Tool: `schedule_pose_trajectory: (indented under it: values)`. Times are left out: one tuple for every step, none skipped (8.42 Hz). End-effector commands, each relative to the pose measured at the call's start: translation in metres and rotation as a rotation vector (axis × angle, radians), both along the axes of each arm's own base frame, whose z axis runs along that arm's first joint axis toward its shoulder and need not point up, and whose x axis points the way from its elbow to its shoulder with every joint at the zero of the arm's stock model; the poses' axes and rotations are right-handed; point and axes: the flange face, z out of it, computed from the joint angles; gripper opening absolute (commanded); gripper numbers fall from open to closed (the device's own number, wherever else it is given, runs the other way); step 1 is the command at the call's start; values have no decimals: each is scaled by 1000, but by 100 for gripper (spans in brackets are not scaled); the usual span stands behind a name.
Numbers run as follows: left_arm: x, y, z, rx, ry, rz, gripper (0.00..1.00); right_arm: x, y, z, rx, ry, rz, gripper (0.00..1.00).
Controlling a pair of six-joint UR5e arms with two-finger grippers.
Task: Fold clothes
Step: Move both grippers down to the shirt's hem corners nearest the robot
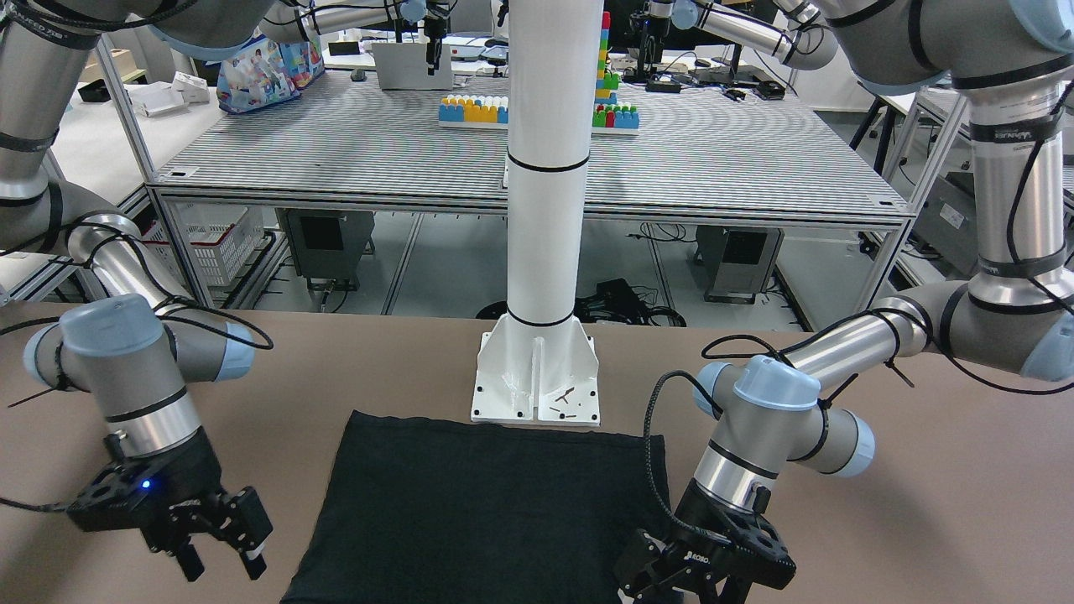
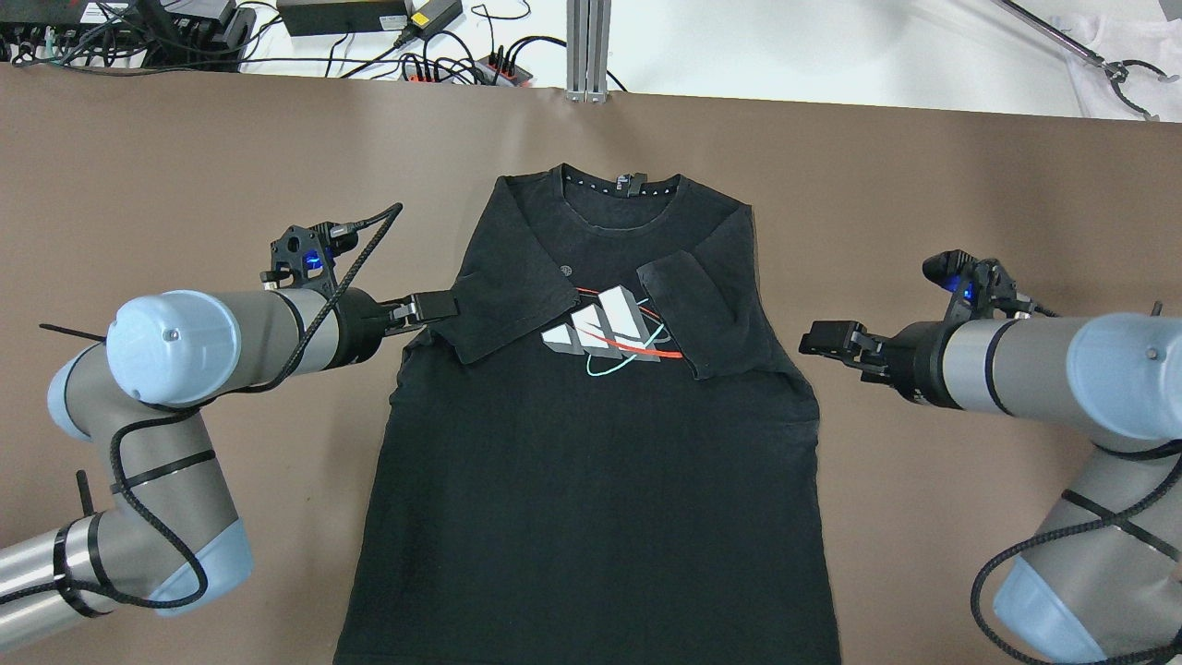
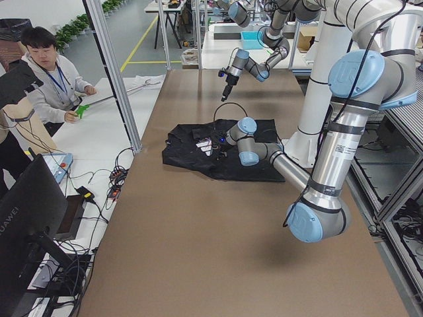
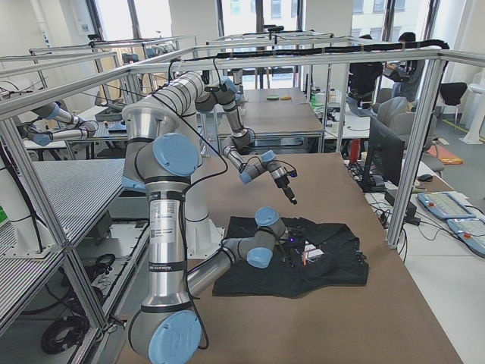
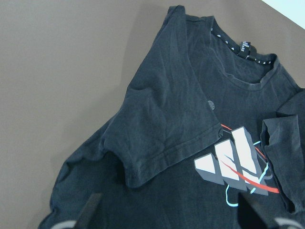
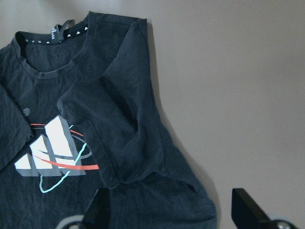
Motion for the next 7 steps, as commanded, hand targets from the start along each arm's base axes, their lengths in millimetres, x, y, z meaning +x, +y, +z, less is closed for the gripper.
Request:
schedule_pose_trajectory:
  values:
    - [31,71,18,-85,40,-20,100,-42,48,-4,-105,-58,60,91]
    - [43,99,19,-120,66,-8,100,-57,79,3,-108,-46,76,90]
    - [50,121,26,-142,69,-12,100,-64,109,4,-135,-59,90,89]
    - [57,149,31,-157,74,-6,100,-69,138,13,-151,-65,96,89]
    - [61,175,40,-173,71,1,100,-74,168,30,-129,-77,102,89]
    - [56,197,45,-192,77,17,100,-62,188,51,-109,-95,88,89]
    - [52,216,62,-216,55,33,100,-50,198,66,-111,-101,70,89]
